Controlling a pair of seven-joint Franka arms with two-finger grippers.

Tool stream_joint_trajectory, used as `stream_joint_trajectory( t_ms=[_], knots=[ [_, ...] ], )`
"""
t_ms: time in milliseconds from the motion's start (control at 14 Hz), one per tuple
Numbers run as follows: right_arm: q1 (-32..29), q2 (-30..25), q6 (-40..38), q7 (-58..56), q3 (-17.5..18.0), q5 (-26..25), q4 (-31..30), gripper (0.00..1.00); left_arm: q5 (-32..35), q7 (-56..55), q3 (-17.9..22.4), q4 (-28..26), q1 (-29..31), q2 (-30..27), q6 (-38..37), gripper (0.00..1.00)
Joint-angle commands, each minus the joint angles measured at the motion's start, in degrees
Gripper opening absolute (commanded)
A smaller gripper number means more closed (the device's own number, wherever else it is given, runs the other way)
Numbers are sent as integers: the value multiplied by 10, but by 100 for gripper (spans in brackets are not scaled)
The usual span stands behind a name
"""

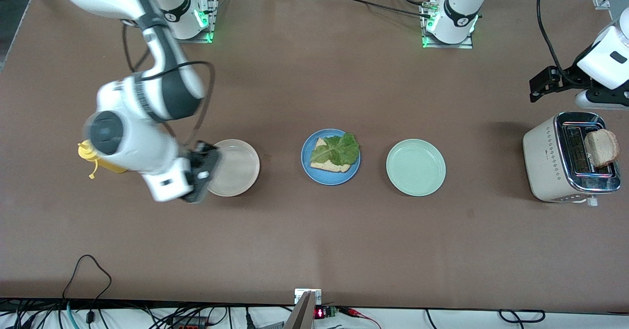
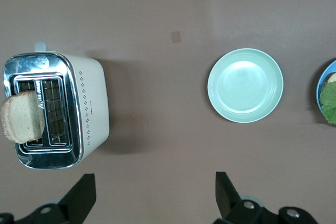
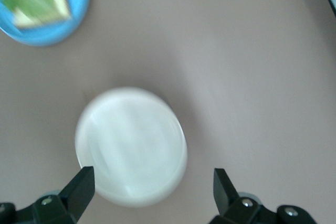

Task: Make sandwich in blue plate with both arms
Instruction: 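Open the right gripper and move it to the yellow mustard bottle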

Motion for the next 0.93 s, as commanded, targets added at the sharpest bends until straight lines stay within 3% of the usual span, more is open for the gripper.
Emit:
stream_joint_trajectory(
  t_ms=[0,143,287,502,860],
  knots=[
    [-90,-63,14,-10,9,5,-98,100,-7,9,7,6,-7,-7,-23,100],
    [-152,-72,7,-52,10,7,-105,100,-8,10,8,6,-6,-7,-25,100],
    [-203,-91,-4,-171,11,25,-115,100,-8,10,8,5,-6,-7,-28,100],
    [-313,-94,-99,-359,11,165,-121,100,-8,9,7,5,-7,-6,-28,100],
    [-408,-67,-111,-539,13,261,-154,100,-8,9,7,4,-7,-6,-31,100]
  ],
)
